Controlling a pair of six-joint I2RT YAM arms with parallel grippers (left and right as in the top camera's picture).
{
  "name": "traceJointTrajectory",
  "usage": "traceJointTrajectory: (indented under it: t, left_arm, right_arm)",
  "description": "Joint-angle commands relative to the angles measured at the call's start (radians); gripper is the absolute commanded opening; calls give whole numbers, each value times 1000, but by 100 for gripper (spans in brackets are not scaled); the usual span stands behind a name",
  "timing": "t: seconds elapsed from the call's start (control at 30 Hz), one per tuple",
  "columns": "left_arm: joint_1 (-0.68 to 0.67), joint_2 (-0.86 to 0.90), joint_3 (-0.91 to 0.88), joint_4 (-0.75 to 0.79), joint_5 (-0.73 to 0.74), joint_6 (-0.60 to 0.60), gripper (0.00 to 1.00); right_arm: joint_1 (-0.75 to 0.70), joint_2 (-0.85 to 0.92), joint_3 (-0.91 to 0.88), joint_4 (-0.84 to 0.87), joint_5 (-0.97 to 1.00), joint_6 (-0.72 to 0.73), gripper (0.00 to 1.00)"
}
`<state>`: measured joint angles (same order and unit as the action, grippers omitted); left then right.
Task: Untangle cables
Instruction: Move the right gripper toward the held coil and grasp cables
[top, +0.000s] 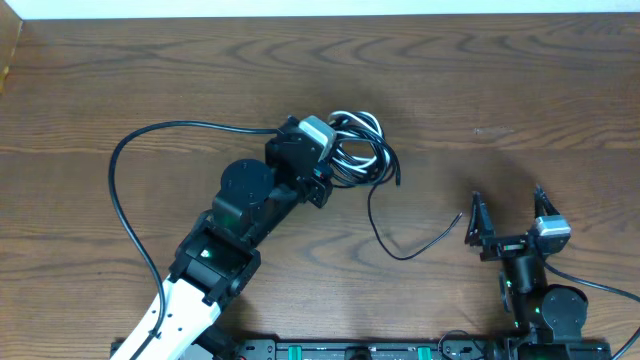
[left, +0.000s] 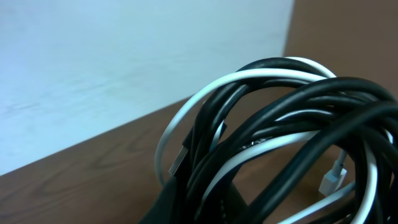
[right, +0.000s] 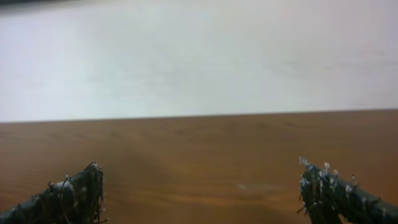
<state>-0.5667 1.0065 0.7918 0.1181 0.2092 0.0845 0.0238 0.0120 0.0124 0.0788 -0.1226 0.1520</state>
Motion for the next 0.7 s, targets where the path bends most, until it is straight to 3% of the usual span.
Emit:
traceJointTrajectory:
  t: [0.0, 0.1, 0.23, 0.3, 0.33, 0.37, 0.43, 0.67]
  left_arm:
    - [-2, 9, 21, 3, 192, 79, 8]
    - [-2, 18, 21, 3, 283, 122, 8]
    - [-2, 32, 21, 4, 302, 122, 8]
    - [-2, 40, 21, 5, 283, 122, 24]
    - [-2, 45, 21, 4, 265, 122, 24]
    - [-2, 48, 21, 4, 247, 122, 23]
    - [-1, 55, 21, 4, 230, 126, 8]
    - [-2, 63, 21, 79, 229, 120, 7]
  right_arm:
    - [6, -2, 62, -6, -109, 76, 99]
    - [6, 33, 161, -90, -146, 75, 99]
    - [6, 143, 329, -218, -197, 43, 99]
    - [6, 235, 438, -288, -241, 32, 99]
    - [6, 282, 492, -324, -261, 29, 99]
    - [6, 330, 546, -359, -282, 30, 99]
    - [6, 437, 661, -430, -344, 30, 99]
    - [6, 734, 940, -549, -616, 31, 99]
